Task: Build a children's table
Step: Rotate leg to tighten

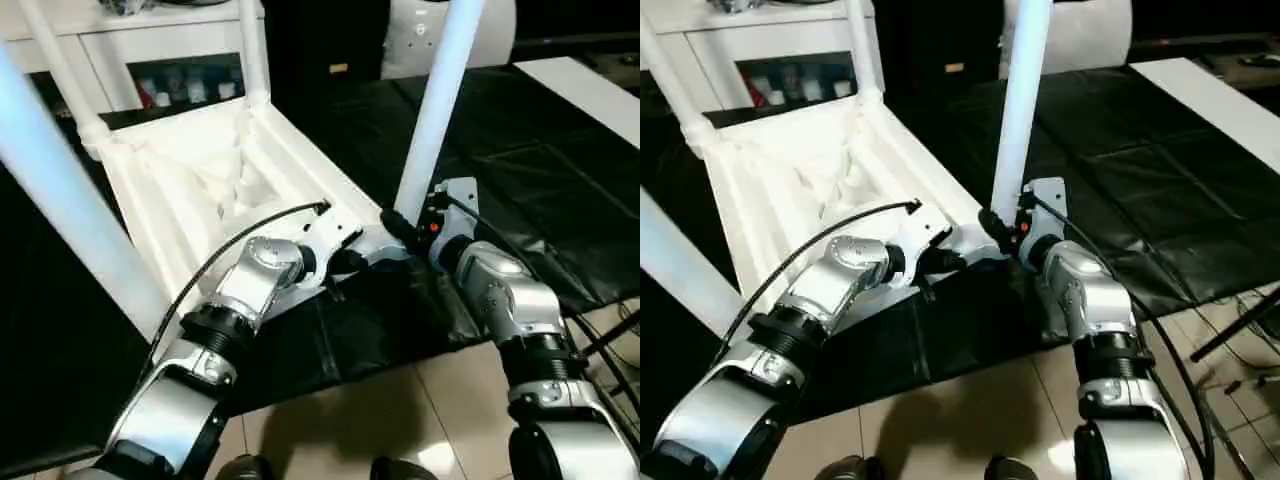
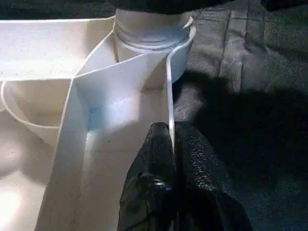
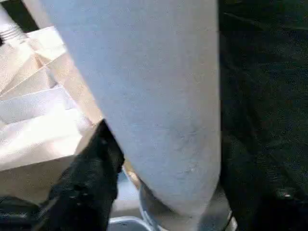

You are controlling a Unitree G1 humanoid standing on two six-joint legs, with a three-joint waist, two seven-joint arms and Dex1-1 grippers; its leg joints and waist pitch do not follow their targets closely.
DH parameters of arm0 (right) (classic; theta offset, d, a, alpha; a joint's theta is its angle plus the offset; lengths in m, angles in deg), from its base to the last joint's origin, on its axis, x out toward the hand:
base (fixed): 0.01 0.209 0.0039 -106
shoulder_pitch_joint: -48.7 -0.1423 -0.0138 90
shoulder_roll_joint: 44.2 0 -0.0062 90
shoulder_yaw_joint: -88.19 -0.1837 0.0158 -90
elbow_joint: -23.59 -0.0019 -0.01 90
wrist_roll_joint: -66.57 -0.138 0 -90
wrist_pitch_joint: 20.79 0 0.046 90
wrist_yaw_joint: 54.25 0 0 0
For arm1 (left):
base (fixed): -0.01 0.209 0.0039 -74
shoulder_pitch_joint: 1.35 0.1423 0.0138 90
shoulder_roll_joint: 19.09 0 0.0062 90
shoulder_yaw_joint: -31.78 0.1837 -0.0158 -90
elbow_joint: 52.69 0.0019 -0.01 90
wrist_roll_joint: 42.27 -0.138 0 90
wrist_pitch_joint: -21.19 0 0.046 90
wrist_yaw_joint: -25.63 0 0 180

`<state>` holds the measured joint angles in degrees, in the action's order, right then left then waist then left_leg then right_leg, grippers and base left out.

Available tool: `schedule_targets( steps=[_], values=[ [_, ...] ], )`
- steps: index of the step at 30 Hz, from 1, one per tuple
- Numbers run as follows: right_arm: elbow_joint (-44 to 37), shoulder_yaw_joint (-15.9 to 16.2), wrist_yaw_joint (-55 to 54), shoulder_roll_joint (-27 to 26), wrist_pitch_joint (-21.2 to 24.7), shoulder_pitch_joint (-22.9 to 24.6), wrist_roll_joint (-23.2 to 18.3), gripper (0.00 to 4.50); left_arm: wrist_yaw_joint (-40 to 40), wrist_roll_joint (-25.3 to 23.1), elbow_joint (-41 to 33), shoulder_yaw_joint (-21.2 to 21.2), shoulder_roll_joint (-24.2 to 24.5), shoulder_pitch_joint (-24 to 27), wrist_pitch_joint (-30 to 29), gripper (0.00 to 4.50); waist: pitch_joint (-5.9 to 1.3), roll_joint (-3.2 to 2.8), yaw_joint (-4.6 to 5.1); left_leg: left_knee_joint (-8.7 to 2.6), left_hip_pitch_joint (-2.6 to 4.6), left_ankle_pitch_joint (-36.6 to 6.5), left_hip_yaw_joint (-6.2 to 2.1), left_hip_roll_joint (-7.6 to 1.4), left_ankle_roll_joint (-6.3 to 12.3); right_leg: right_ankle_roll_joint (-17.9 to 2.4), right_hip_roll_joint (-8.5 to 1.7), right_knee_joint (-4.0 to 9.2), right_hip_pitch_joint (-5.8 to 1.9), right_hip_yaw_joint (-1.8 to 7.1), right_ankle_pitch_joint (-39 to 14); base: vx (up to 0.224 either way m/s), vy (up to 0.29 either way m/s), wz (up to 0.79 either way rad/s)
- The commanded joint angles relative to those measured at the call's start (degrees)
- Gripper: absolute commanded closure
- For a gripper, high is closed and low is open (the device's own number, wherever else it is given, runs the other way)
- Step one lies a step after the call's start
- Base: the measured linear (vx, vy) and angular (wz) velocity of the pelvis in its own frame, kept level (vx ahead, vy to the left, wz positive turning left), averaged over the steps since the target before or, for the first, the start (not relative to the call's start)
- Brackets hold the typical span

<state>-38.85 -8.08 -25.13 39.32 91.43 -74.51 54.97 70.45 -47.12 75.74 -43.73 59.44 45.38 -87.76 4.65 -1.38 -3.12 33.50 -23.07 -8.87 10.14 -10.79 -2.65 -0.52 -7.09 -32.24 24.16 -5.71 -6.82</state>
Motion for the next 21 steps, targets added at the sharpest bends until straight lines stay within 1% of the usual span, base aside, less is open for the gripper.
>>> schedule_targets(
  steps=[1,2,3,4,5,6,7,8,9,10,11,12,13,14,15,16,17,18,19,20,21],
  values=[
    [-1.8,3.6,4.3,0.1,0.0,1.2,-0.7,1.1,2.7,0.9,-4.2,1.3,-0.9,-1.6,3.5,4.5,-5.35,0.32,-0.67,-3.68,1.2,-11.5,-0.26,-1.67,4.55,-13.4,-1.68,2.46,-3.61,1.96,-10.1,0.0,0.0,0.0],
    [-3.0,4.3,7.1,2.2,-0.8,2.4,-0.9,0.9,3.6,0.9,-4.1,1.7,-0.2,-1.4,4.4,4.5,-5.5,0.25,-0.9,-3.54,1.28,-10.6,-0.15,-1.7,5.05,-13.9,-1.65,2.21,-3.66,2.02,-8.8,0.0,0.0,0.0],
    [-3.0,4.3,7.2,2.3,-0.8,2.4,-0.9,0.9,3.7,0.9,-4.1,1.7,-0.1,-1.4,4.5,4.5,-5.49,0.39,-1.1,-3.51,1.21,-10.0,-0.2,-1.68,5.23,-13.8,-1.66,2.21,-3.86,1.96,-8.4,0.0,0.0,0.0],
    [-4.6,4.9,10.7,4.8,-1.6,3.8,-1.2,0.85,5.2,1.1,-4.2,2.1,0.8,-1.0,5.4,4.5,-5.53,0.54,-1.41,-3.46,1.34,-9.9,-0.16,-1.72,5.52,-13.8,-1.59,2.25,-4.02,1.94,-8.3,0.0,0.0,0.0],
    [-5.8,5.1,13.5,6.7,-2.3,4.8,-1.5,0.69,6.5,1.1,-4.2,2.4,1.5,-0.6,6.2,4.5,-5.45,0.46,-1.8,-3.4,1.41,-10.2,0.0,-1.77,6.03,-13.8,-1.7,2.29,-3.9,2.07,-8.8,0.0,0.0,0.0],
    [-6.8,5.2,16.3,8.6,-2.6,5.6,-2.0,0.56,7.9,1.1,-4.2,2.7,2.3,-0.3,7.2,4.5,-5.37,0.48,-2.02,-3.43,1.33,-10.4,-0.03,-1.79,6.18,-13.7,-1.72,2.35,-3.94,2.06,-9.4,0.0,0.0,0.0],
    [-7.9,5.2,19.5,10.9,-2.9,6.5,-2.5,0.49,10.0,1.2,-4.3,3.2,3.4,0.1,8.1,4.5,-5.41,0.45,-2.41,-3.45,1.52,-11.0,-0.01,-1.88,6.11,-13.6,-1.75,2.44,-3.85,2.06,-10.6,0.0,0.0,0.0],
    [-8.5,5.2,21.5,12.3,-3.0,7.0,-2.8,0.45,11.4,1.3,-4.3,3.5,4.1,0.4,8.7,4.5,-5.26,0.32,-2.78,-3.54,1.64,-12.1,-0.06,-2.08,5.74,-13.3,-1.72,2.58,-3.71,2.07,-12.2,0.0,0.0,0.0],
    [-9.1,5.6,24.9,15.1,-3.9,7.8,-2.7,0.36,14.7,1.4,-4.4,4.3,5.7,1.0,10.6,4.5,-5.43,0.16,-2.79,-3.56,1.65,-12.5,-0.07,-2.14,5.44,-13.2,-1.68,2.49,-3.78,2.09,-12.7,0.0,0.0,0.0],
    [-9.3,5.8,26.0,16.0,-4.2,8.1,-2.5,0.36,15.8,1.4,-4.5,4.6,6.2,1.2,11.3,4.5,-5.33,0.21,-3.07,-3.68,1.74,-13.8,-0.16,-2.26,4.79,-12.7,-1.66,2.73,-3.69,2.02,-14.3,0.0,0.0,0.0],
    [-9.8,6.2,29.3,18.4,-4.7,8.7,-2.1,0.12,18.8,1.4,-4.6,5.4,7.8,1.6,13.6,4.5,-5.16,0.18,-3.33,-3.81,1.79,-15.2,-0.14,-2.28,3.97,-12.5,-1.77,2.84,-3.59,2.07,-16.0,0.0,0.0,0.0],
    [-9.8,6.3,29.9,18.8,-4.8,8.8,-2.1,0.05,19.4,1.5,-4.6,5.5,8.0,1.6,14.0,4.5,-5.21,0.14,-3.48,-3.84,1.92,-16.0,-0.17,-2.33,3.64,-12.2,-1.77,2.91,-3.55,2.08,-16.8,0.0,0.0,0.0],
    [-9.6,6.7,32.7,20.5,-5.5,9.0,-2.1,0.05,22.4,2.2,-4.9,5.8,9.2,1.8,15.4,4.5,-5.34,0.47,-3.58,-3.87,2.1,-17.2,-0.12,-2.36,3.13,-12.1,-1.78,3.01,-3.48,2.05,-17.9,0.0,0.0,0.0],
    [-9.6,6.7,32.7,20.5,-5.5,9.0,-2.1,0.05,22.4,2.2,-4.9,5.8,9.2,1.8,15.4,4.5,-5.26,0.25,-3.74,-3.91,2.16,-17.6,-0.12,-2.46,2.66,-12.1,-1.87,2.94,-3.29,2.18,-18.4,0.0,0.0,0.0],
    [-9.2,7.5,36.0,22.3,-7.0,9.3,-2.2,0.05,25.2,2.3,-5.0,6.7,10.5,1.9,16.6,4.5,-5.21,0.25,-3.71,-3.91,2.13,-17.8,-0.12,-2.44,2.49,-12.2,-1.83,2.94,-3.22,2.2,-18.5,0.0,0.0,0.0],
    [-9.2,7.9,37.8,23.0,-7.7,9.4,-2.5,0.05,26.5,2.1,-4.9,7.4,11.3,1.9,17.4,4.5,-5.17,0.33,-3.85,-3.89,2.0,-18.9,-0.19,-2.43,2.29,-11.9,-1.94,2.99,-3.23,2.19,-19.8,0.0,0.0,0.0],
    [-9.4,8.2,39.6,23.7,-8.0,9.6,-3.0,0.05,27.6,1.9,-4.9,8.0,11.9,1.9,18.1,4.5,-5.17,0.25,-4.07,-3.92,2.09,-19.7,-0.25,-2.5,2.1,-11.6,-2.06,3.03,-3.17,2.21,-21.0,0.0,0.0,0.0],
    [-9.4,8.5,41.3,24.2,-8.3,9.7,-3.4,0.05,28.7,1.7,-4.8,8.5,12.3,1.9,18.8,4.5,-5.17,0.28,-4.09,-3.91,2.09,-19.8,-0.19,-2.5,1.99,-11.6,-2.03,3.01,-3.12,2.25,-21.0,0.0,0.0,0.0],
    [-9.4,9.1,43.8,24.9,-9.2,9.7,-3.8,0.21,30.2,1.4,-4.6,9.2,12.9,1.9,20.2,4.5,-5.4,0.67,-4.39,-3.83,2.03,-19.5,-0.22,-2.49,2.11,-11.5,-2.12,2.93,-3.3,2.21,-21.1,0.0,0.0,0.0],
    [-9.3,9.3,44.6,25.1,-9.5,9.7,-3.9,0.33,30.8,1.3,-4.5,9.4,13.1,1.9,20.6,4.5,-5.33,0.5,-4.74,-3.79,2.05,-19.4,-0.2,-2.56,2.17,-11.3,-2.21,2.93,-3.13,2.27,-21.6,0.0,0.0,0.0],
    [-9.3,10.0,46.9,25.5,-9.8,9.5,-4.3,0.33,32.4,1.0,-4.5,10.2,13.7,2.0,21.9,4.5,-5.31,0.49,-4.84,-3.79,2.09,-19.4,-0.18,-2.59,2.13,-11.3,-2.23,2.92,-3.05,2.31,-21.7,0.0,0.0,0.0]
  ],
)
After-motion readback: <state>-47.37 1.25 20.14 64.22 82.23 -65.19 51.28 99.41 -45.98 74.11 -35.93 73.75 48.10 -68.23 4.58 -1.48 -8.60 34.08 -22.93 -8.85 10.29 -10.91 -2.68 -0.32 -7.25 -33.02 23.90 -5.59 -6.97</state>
